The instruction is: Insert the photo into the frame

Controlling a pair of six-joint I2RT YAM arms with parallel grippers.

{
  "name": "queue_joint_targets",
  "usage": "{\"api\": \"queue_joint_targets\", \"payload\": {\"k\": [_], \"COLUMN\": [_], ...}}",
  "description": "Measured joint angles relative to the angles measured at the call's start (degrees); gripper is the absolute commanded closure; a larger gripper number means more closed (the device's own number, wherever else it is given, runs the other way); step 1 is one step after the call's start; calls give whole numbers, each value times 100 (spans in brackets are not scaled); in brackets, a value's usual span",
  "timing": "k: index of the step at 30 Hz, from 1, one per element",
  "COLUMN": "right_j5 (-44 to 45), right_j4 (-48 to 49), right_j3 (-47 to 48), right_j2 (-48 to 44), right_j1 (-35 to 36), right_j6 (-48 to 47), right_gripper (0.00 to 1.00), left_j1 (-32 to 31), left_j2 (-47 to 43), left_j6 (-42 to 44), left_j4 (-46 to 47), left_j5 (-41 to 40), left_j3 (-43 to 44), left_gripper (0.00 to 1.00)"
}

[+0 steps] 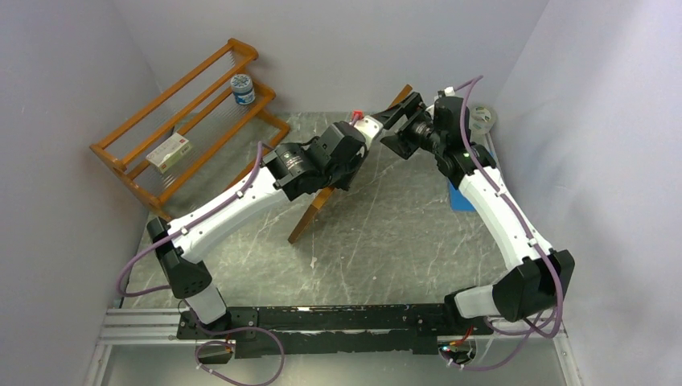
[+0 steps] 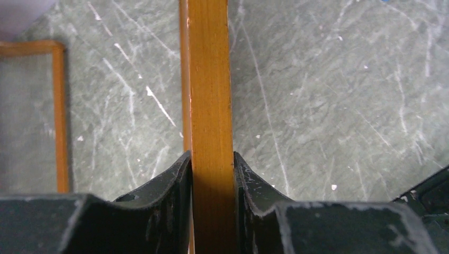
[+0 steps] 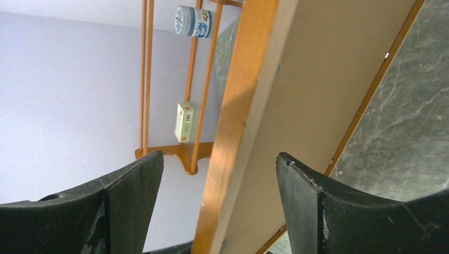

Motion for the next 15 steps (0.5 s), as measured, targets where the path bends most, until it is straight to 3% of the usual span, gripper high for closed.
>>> {"api": "queue_joint_targets", "payload": {"k": [2, 6, 12, 15], "right_j5": [-61, -157, -273, -345], "right_j4": [-142, -498, -1102, -1274], "right_j3": [186, 433, 627, 503], "right_j2": [116, 354, 654, 649], "right_j1": [-57, -103, -186, -254], "right_j6": [-48, -170, -387, -494], "right_gripper": [21, 33, 56, 68], "left_j1": [2, -9, 28, 44], "left_j2": [-44, -52, -52, -52], "left_j6": [-11, -28, 13, 31], "left_j4": [127, 243, 291, 254], "left_j5": [192, 675, 1163, 1572], "left_j3": [-111, -352, -601, -789], "left_gripper": [63, 56, 29, 24]}}
